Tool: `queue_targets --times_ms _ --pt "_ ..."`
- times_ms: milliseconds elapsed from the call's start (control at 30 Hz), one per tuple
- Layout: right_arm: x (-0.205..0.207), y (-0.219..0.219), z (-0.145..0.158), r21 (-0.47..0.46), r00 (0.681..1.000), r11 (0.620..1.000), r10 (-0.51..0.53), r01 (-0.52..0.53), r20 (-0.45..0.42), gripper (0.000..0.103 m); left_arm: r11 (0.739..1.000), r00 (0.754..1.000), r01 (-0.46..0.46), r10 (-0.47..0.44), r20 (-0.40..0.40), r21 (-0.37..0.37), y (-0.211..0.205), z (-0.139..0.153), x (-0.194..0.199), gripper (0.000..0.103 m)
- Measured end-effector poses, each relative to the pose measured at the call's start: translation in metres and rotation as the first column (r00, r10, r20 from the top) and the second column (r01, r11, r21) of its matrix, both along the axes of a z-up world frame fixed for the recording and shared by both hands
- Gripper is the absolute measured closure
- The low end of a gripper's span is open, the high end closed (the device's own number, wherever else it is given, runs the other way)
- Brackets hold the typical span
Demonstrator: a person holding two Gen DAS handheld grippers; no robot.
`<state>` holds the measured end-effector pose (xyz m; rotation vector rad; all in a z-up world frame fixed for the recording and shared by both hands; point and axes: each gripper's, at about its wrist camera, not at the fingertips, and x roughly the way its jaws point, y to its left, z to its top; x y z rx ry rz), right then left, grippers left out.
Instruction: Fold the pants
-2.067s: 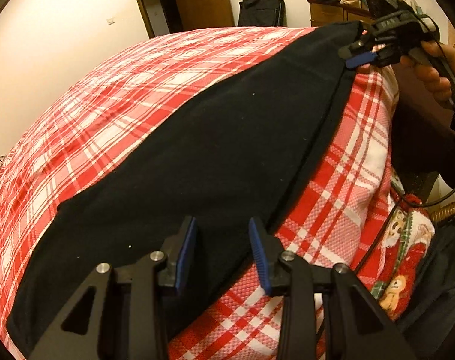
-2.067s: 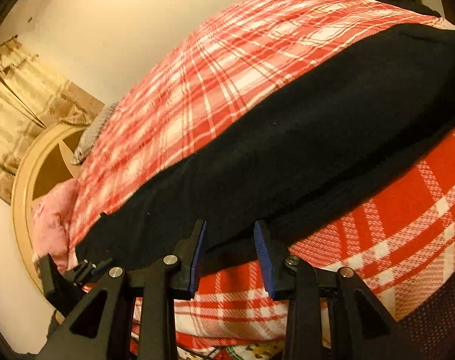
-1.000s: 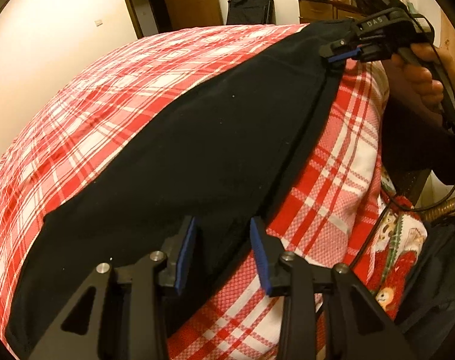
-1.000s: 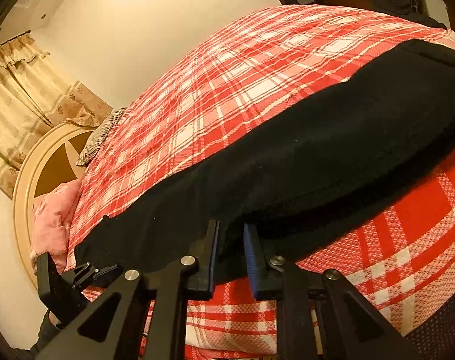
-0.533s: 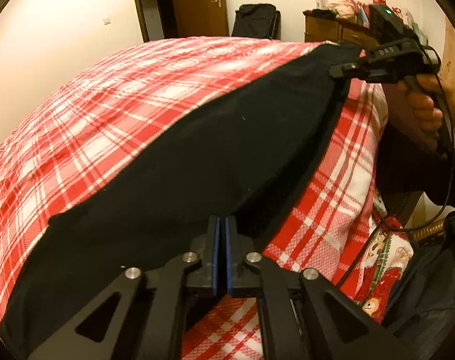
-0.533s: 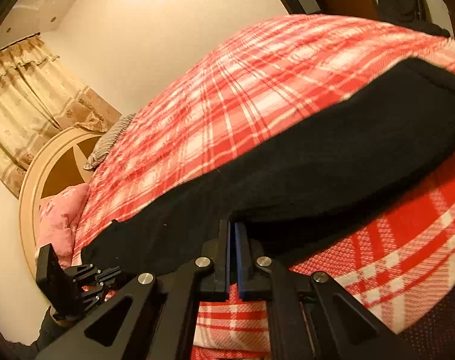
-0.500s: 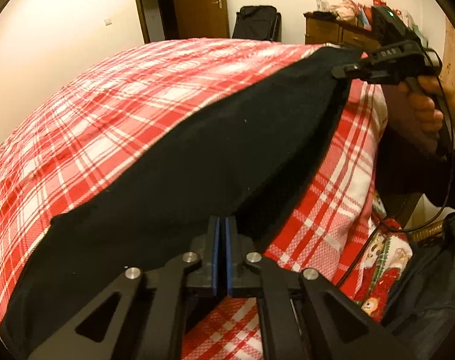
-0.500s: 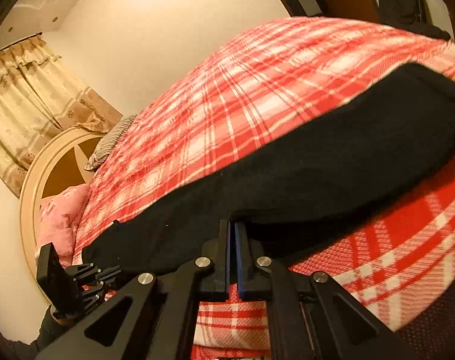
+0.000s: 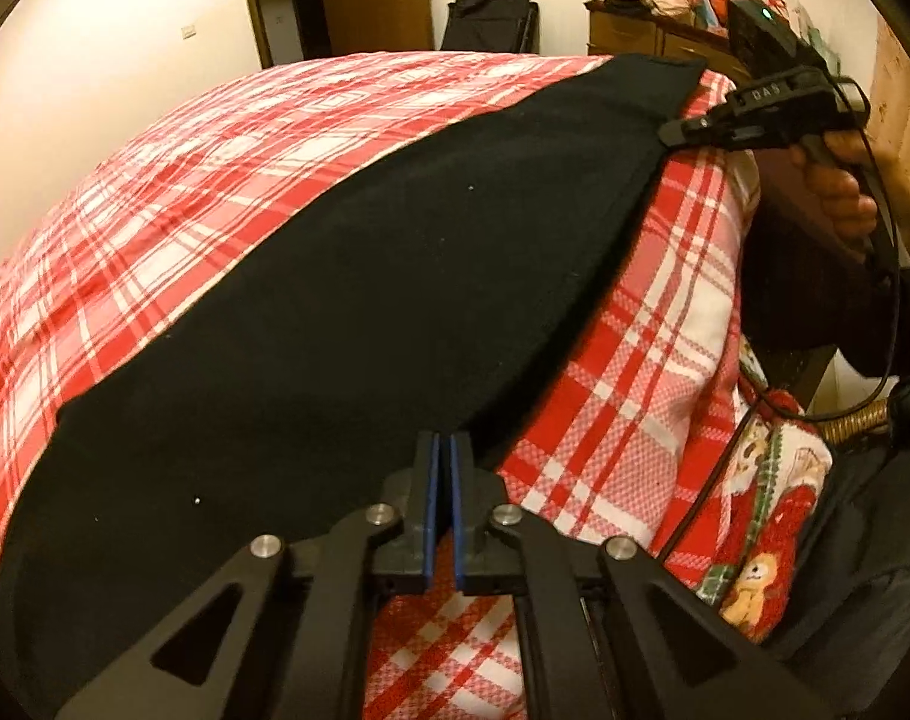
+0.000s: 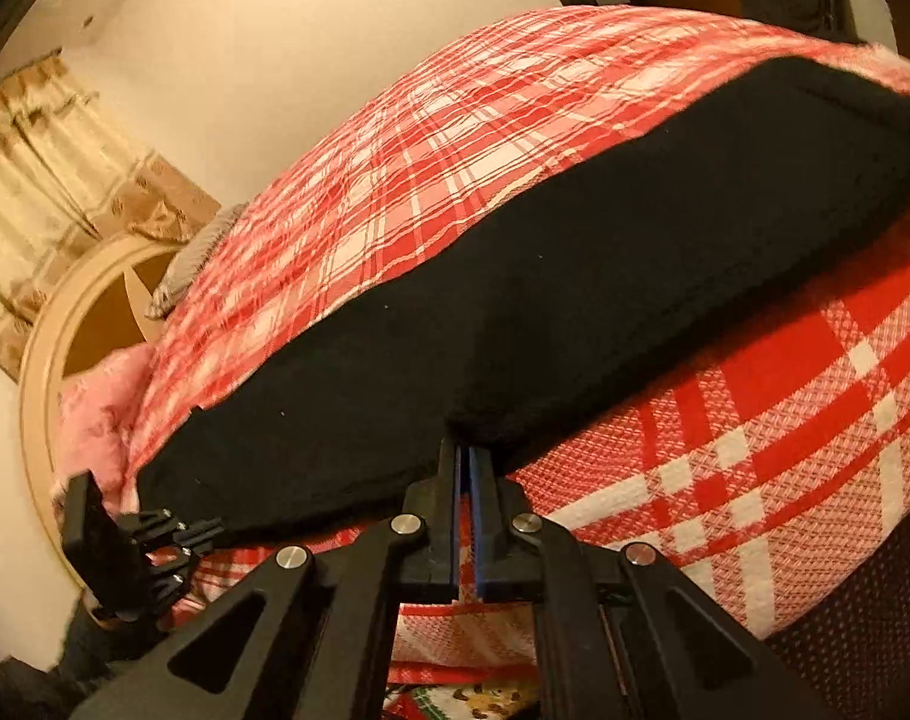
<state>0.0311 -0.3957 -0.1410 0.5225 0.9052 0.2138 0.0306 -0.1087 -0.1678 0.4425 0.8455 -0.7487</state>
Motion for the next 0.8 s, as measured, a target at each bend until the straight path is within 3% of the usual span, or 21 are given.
queue_targets --times_ms 100,233,433,567,733,800 --pt "-0.004 -0.002 0.008 0.012 1.0 1.0 -0.006 0.006 0.03 0.101 1.0 0.999 0.014 -0.014 0.031 0.026 -0.001 0.002 -0.007 0.099" --pt "-0.006 -0.002 0.02 0.001 0.997 1.0 0.0 0.0 0.073 0.101 1.0 1.0 0.003 -0.003 0.026 -0.005 0.005 0.006 -0.007 0.099" --pt "-0.001 -0.005 -0.001 -0.004 1.0 1.0 0.002 -0.002 0.008 0.101 1.0 1.0 0.02 -0.02 0.005 0.003 0.002 -0.002 -0.006 0.099" --pt "-0.003 -0.003 0.001 -0.015 1.0 1.0 0.024 -0.024 0.004 0.101 0.999 0.999 0.041 -0.041 -0.006 0.003 0.0 -0.002 -0.008 0.099" --pt "-0.001 -0.013 -0.003 0.06 0.999 0.998 0.03 -0.029 -0.016 0.099 0.998 0.998 0.065 -0.065 0.004 0.012 0.0 0.001 -0.015 0.099" --pt "-0.002 -0.016 0.001 0.031 1.0 0.999 0.024 -0.023 -0.016 0.099 0.997 0.997 0.079 -0.079 0.019 0.004 0.001 0.008 -0.019 0.099"
